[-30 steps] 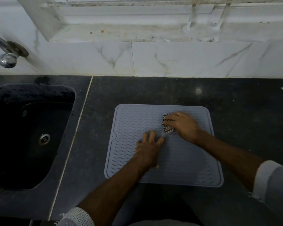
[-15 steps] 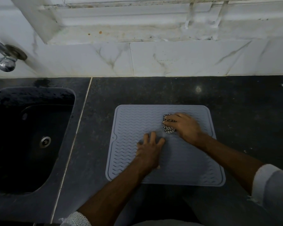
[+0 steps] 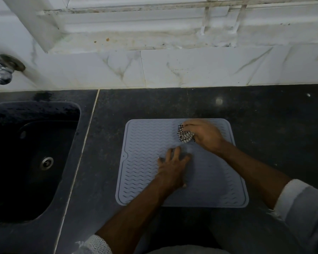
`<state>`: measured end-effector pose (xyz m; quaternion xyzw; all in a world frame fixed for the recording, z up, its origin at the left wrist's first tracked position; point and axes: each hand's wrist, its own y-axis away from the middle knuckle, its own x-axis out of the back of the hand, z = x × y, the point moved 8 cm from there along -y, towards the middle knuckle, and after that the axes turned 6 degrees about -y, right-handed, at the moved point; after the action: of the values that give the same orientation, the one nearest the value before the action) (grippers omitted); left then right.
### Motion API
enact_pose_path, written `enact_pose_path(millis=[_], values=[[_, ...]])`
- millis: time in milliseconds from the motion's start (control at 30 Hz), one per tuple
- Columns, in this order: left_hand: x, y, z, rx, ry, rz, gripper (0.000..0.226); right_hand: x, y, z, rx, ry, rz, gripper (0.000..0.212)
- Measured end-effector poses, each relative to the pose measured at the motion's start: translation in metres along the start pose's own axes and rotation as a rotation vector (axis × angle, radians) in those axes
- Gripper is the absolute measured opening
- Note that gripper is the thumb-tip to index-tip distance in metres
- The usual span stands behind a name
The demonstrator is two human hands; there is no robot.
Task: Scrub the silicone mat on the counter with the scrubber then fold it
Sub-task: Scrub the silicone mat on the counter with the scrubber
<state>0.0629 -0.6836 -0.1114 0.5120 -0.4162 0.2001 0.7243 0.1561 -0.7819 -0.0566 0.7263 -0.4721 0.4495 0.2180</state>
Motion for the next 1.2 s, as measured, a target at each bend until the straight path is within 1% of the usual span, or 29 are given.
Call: enact_pose_path(millis=[100, 167, 333, 433, 500, 567, 600, 667, 733, 833, 933, 1000, 1067, 1133, 1200], values=[[-0.002, -0.002, -0.001, -0.001, 0.011, -0.013, 0.115, -0.020, -0.001, -0.011, 0.049, 0.067, -0.062, 0.040], [-0.003, -0.003, -0.002, 0.001, 0.003, -0.019, 0.115, -0.027, 0.006, -0.007, 0.038, 0.093, -0.103, 0.038], [-0.004, -0.002, -0.003, -0.008, 0.004, 0.015, 0.112, 0.004, 0.032, 0.030, -0.040, 0.165, -0.113, 0.033], [-0.003, -0.001, -0.002, -0.007, 0.005, 0.007, 0.112, 0.009, 0.027, 0.035, -0.082, 0.186, -0.182, 0.028], [-0.001, -0.001, -0.001, -0.005, 0.005, -0.001, 0.112, 0.010, 0.017, 0.026, -0.099, 0.120, -0.128, 0.027], [0.000, -0.001, -0.001, -0.001, 0.000, -0.019, 0.113, 0.006, 0.006, 0.010, -0.043, 0.090, -0.034, 0.029], [0.000, -0.002, -0.001, 0.000, -0.005, -0.027, 0.114, -0.002, 0.001, 0.002, -0.022, 0.104, -0.042, 0.032], [0.000, -0.001, 0.000, 0.003, -0.010, -0.034, 0.116, -0.025, -0.005, -0.006, 0.009, 0.149, -0.132, 0.036], [-0.001, -0.001, 0.000, 0.005, -0.013, -0.032, 0.115, -0.035, 0.002, 0.001, 0.009, 0.167, -0.191, 0.039], [-0.001, 0.000, -0.001, -0.002, -0.007, -0.011, 0.112, -0.020, 0.030, 0.024, -0.002, 0.170, -0.164, 0.041], [0.000, 0.001, 0.000, -0.003, -0.003, -0.001, 0.111, -0.005, 0.042, 0.037, 0.007, 0.210, -0.176, 0.040], [0.000, 0.002, 0.001, -0.001, -0.008, -0.011, 0.111, -0.001, 0.034, 0.032, 0.007, 0.249, -0.172, 0.034], [0.001, 0.002, 0.001, 0.003, -0.012, -0.023, 0.112, 0.002, 0.021, 0.021, -0.014, 0.225, -0.118, 0.030], [0.001, 0.001, 0.001, 0.006, -0.013, -0.038, 0.113, -0.001, 0.009, 0.006, -0.015, 0.158, -0.057, 0.031], [0.001, 0.001, 0.001, 0.010, -0.014, -0.049, 0.115, -0.017, 0.001, -0.009, 0.011, 0.170, -0.105, 0.037]])
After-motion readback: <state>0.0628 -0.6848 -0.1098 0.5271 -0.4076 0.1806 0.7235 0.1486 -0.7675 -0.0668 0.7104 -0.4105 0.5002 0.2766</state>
